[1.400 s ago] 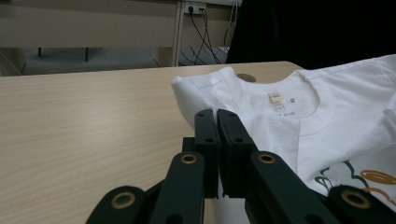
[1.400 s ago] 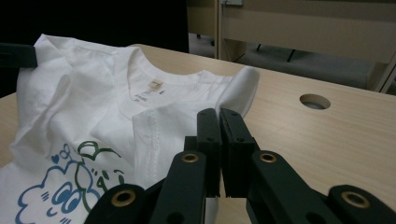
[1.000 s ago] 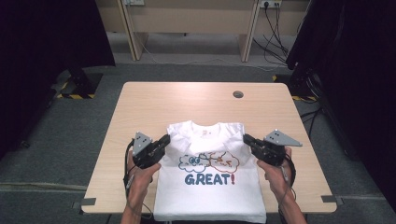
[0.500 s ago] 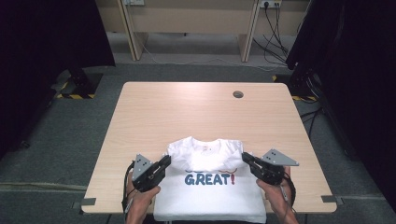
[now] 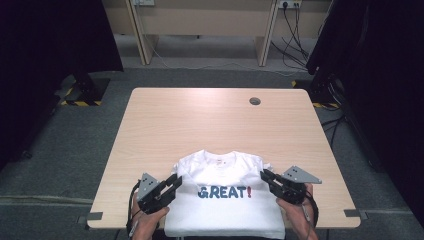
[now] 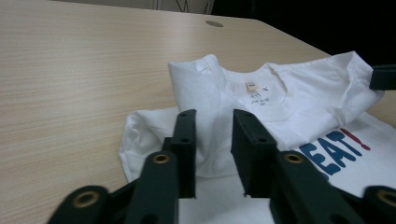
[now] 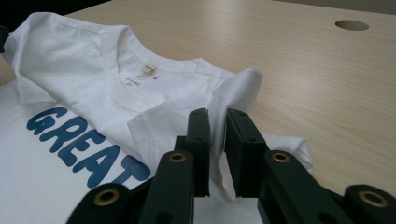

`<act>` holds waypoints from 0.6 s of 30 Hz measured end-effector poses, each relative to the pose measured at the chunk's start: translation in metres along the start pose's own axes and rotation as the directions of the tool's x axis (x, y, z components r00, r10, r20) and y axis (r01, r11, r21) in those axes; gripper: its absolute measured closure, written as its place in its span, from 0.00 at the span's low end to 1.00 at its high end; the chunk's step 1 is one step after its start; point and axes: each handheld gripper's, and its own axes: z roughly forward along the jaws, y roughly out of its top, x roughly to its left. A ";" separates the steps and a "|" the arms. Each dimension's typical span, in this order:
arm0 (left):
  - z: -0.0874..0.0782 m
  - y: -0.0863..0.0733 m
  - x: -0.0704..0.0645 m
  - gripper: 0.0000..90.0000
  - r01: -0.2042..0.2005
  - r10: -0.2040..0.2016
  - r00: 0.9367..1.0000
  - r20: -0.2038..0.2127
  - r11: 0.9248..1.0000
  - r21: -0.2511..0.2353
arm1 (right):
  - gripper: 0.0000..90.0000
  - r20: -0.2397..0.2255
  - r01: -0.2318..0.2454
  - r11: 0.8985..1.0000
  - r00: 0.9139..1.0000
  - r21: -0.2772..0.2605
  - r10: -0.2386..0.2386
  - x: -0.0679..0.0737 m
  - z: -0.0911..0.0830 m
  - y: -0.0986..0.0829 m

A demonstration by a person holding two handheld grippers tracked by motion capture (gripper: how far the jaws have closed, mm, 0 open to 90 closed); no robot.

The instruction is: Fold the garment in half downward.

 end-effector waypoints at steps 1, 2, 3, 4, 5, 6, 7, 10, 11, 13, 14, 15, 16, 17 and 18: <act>0.001 0.001 0.000 0.70 0.005 -0.005 1.000 -0.005 1.000 0.000 | 0.81 0.002 -0.012 1.000 1.000 -0.005 0.012 -0.001 0.000 0.001; 0.002 0.002 0.000 0.65 0.019 -0.019 1.000 -0.017 1.000 0.000 | 0.78 0.002 -0.013 1.000 1.000 -0.003 0.013 -0.002 0.000 0.002; 0.003 0.003 0.001 0.57 0.034 -0.034 0.999 -0.029 0.999 -0.001 | 0.70 0.006 -0.027 1.000 1.000 0.000 0.027 -0.004 0.001 0.002; 0.004 0.004 0.002 0.53 0.046 -0.046 0.998 -0.037 0.999 -0.010 | 0.65 0.012 -0.053 0.999 0.999 -0.004 0.053 -0.005 0.001 0.003; 0.005 0.006 0.003 0.50 0.056 -0.057 0.997 -0.048 0.998 -0.015 | 0.61 0.008 -0.068 0.998 0.998 -0.005 0.068 -0.007 0.002 0.004; 0.007 0.008 0.003 0.45 0.061 -0.062 0.996 -0.057 0.998 -0.012 | 0.58 0.016 -0.080 0.997 0.997 -0.004 0.080 -0.009 0.003 0.005; 0.008 0.010 0.004 0.40 0.073 -0.073 0.995 -0.066 0.997 -0.003 | 0.54 0.024 -0.092 0.996 0.995 -0.009 0.092 -0.011 0.003 0.006; 0.013 0.015 0.004 0.34 0.069 -0.068 0.994 -0.088 0.998 0.005 | 0.47 0.036 -0.119 0.993 0.992 -0.021 0.119 -0.015 0.004 0.010; 0.015 0.017 0.003 0.32 0.062 -0.061 0.993 -0.099 0.998 0.012 | 0.45 0.046 -0.124 0.992 0.991 -0.022 0.125 -0.016 0.005 0.012; 0.019 0.021 0.002 0.27 0.080 -0.077 0.992 -0.103 0.997 0.022 | 0.42 0.049 -0.138 0.990 0.989 -0.021 0.139 -0.019 0.007 0.016; 0.022 0.022 0.001 0.26 0.082 -0.079 0.992 -0.103 0.996 0.027 | 0.42 0.054 -0.144 0.989 0.988 -0.020 0.145 -0.019 0.008 0.017; 0.024 0.023 0.001 0.25 0.080 -0.076 0.992 -0.105 0.996 0.034 | 0.41 0.053 -0.149 0.989 0.987 -0.017 0.149 -0.020 0.010 0.018; 0.026 0.024 0.001 0.22 0.081 -0.075 0.991 -0.110 0.996 0.046 | 0.40 0.051 -0.154 0.988 0.987 -0.015 0.155 -0.020 0.012 0.019; 0.029 0.025 0.001 0.19 0.081 -0.075 0.991 -0.108 0.995 0.052 | 0.40 0.049 -0.161 0.987 0.986 -0.016 0.162 -0.020 0.014 0.020; 0.032 0.026 0.001 0.17 0.085 -0.080 0.992 -0.102 0.995 0.053 | 0.40 0.042 -0.166 0.986 0.985 -0.012 0.166 -0.020 0.016 0.021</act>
